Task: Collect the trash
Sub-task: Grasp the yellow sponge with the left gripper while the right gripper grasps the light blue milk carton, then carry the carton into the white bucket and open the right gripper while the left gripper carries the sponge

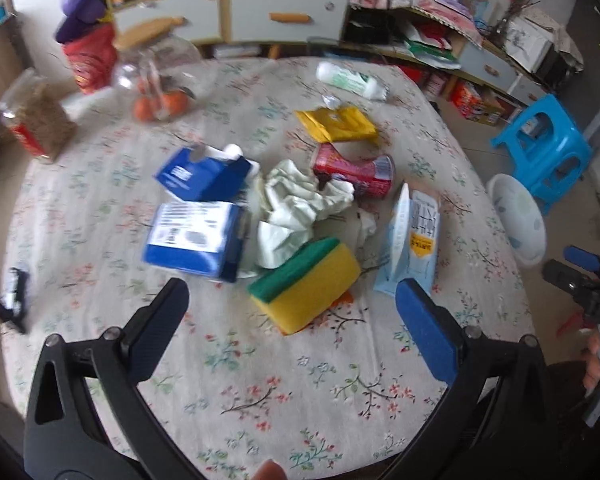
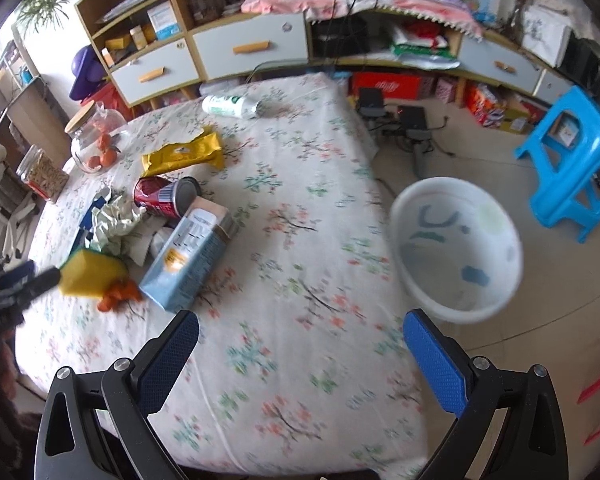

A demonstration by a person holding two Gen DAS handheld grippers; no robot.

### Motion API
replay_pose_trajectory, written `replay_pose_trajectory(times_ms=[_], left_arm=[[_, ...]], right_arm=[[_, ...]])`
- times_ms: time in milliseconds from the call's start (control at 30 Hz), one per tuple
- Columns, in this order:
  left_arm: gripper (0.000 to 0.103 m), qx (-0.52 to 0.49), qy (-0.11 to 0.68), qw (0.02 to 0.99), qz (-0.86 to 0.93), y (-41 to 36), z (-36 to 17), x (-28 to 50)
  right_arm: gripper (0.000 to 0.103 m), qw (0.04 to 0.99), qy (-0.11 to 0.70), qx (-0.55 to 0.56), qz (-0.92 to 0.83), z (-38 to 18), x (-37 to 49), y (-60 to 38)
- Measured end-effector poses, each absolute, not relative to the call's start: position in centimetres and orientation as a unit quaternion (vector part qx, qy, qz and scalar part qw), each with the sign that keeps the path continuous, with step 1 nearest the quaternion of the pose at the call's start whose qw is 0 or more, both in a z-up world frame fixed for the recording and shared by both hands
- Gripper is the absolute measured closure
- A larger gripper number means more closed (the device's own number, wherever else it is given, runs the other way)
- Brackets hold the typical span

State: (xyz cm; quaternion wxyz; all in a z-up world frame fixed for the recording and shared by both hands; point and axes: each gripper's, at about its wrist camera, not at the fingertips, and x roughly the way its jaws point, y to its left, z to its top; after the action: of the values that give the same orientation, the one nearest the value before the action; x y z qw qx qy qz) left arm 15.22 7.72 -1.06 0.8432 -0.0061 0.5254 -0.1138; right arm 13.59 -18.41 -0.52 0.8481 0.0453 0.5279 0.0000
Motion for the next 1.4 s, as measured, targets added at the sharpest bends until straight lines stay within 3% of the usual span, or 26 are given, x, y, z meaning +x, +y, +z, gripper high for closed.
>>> replay_pose_trajectory(times_ms=[100,167,233,333,700,800,900,1200,1400], left_arm=[[0.008,-0.001,0.534,0.835,-0.136,7.5,-2.5,15.7],[0.023,0.015,0.535,0.832,-0.145,7.4,-3.0,16.0],[0.046,0.028,0.535,0.831,-0.150,7.4,-3.2,16.2],[0.052,0.026,0.523,0.838,-0.152,8.0,-3.0,16.2],[0.058,-0.045,0.481,0.861,-0.162,11.0,-0.4,14.7],[0.058,-0.056,0.473,0.865,-0.158,11.4,0.0,14.3],[0.058,-0.067,0.469,0.868,-0.150,11.8,0.0,14.2],[0.058,-0.078,0.458,0.872,-0.154,10.9,0.6,14.2],[0.058,-0.072,0.449,0.871,-0.185,7.1,1.2,14.8]], right_arm=[[0.000,0.843,0.535,0.048,0.004,-2.1,15.3,-17.5],[0.000,0.835,0.548,0.061,0.004,-3.4,16.3,-17.2],[0.000,0.820,0.567,0.080,0.008,-4.6,17.4,-16.9],[0.000,0.812,0.574,0.100,0.010,-5.2,19.1,-16.2],[0.001,0.793,0.595,0.120,0.050,-7.5,22.4,-10.8],[0.013,0.787,0.603,0.120,0.053,-8.2,23.0,-9.4],[0.032,0.782,0.611,0.113,0.055,-8.9,23.3,-8.6],[0.038,0.797,0.583,0.140,0.072,-6.6,21.6,-11.9],[0.043,0.814,0.553,0.176,0.029,-4.9,19.8,-19.6]])
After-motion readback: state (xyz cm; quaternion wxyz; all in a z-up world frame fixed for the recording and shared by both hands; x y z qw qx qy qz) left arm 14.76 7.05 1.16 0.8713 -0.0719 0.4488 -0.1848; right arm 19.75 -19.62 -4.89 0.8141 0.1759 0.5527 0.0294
